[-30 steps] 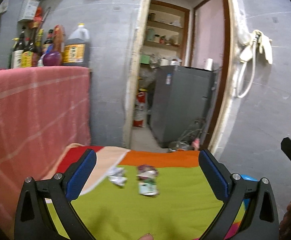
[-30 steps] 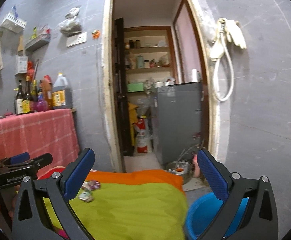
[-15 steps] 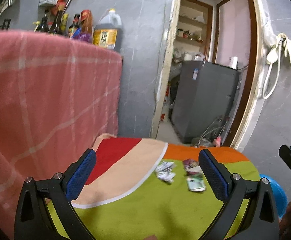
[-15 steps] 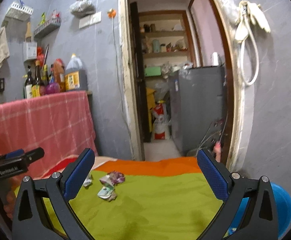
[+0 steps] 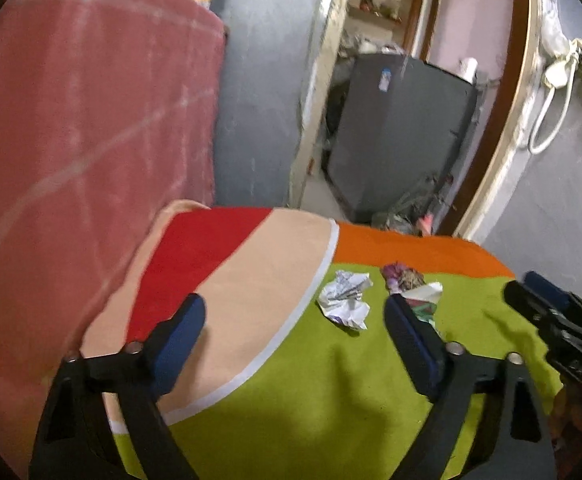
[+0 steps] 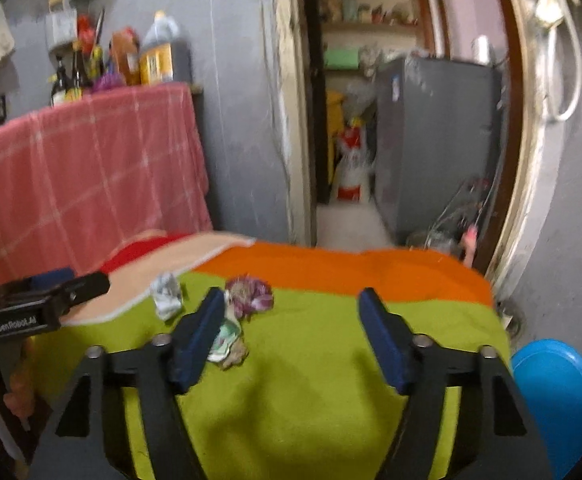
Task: Collect trash
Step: 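Bring both open grippers back toward the last wrappers on the blanket, then grasp the white crumpled paper with the left gripper while the right grasps a white-green wrapper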
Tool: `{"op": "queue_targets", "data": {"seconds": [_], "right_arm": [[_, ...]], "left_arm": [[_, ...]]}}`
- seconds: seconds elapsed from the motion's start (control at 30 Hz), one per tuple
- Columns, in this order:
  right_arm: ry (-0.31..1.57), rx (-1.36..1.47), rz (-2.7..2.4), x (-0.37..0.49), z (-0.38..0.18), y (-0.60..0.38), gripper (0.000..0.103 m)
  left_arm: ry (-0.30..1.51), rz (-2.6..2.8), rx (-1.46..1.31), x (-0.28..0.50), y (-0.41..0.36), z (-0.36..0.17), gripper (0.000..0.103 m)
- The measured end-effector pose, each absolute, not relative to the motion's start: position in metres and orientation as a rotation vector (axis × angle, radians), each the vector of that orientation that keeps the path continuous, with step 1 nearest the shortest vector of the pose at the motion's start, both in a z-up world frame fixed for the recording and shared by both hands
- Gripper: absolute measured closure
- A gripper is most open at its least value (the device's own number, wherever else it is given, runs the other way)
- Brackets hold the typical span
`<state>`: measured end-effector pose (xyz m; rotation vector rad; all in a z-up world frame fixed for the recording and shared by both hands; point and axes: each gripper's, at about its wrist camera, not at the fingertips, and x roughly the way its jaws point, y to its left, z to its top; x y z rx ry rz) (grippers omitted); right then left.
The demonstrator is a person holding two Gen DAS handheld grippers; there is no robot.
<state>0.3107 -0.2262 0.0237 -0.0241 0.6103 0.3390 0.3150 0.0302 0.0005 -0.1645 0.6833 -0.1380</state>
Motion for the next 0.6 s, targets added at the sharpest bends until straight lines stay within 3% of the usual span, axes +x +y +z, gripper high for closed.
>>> {"op": "queue_targets", "data": {"seconds": [0.23, 0.47, 0.6], "right_arm": [[0.725, -0.004, 0.426, 0.332, 0.008, -0.214, 0.063], [0.788, -0.017, 0.474, 0.342, -0.003, -0.201, 0.069], [0.81, -0.016, 0.504, 0.346, -0.007, -0.195, 0.071]], "left_arm": [[0.763, -0.223, -0.171, 0.337, 0.024, -0.01, 0.046], [0.834, -0.253, -0.198, 0.362, 0.021, -0.02, 0.059], [0.847, -0.264, -0.203, 0.369, 0.019, -0.021, 0.072]]}}
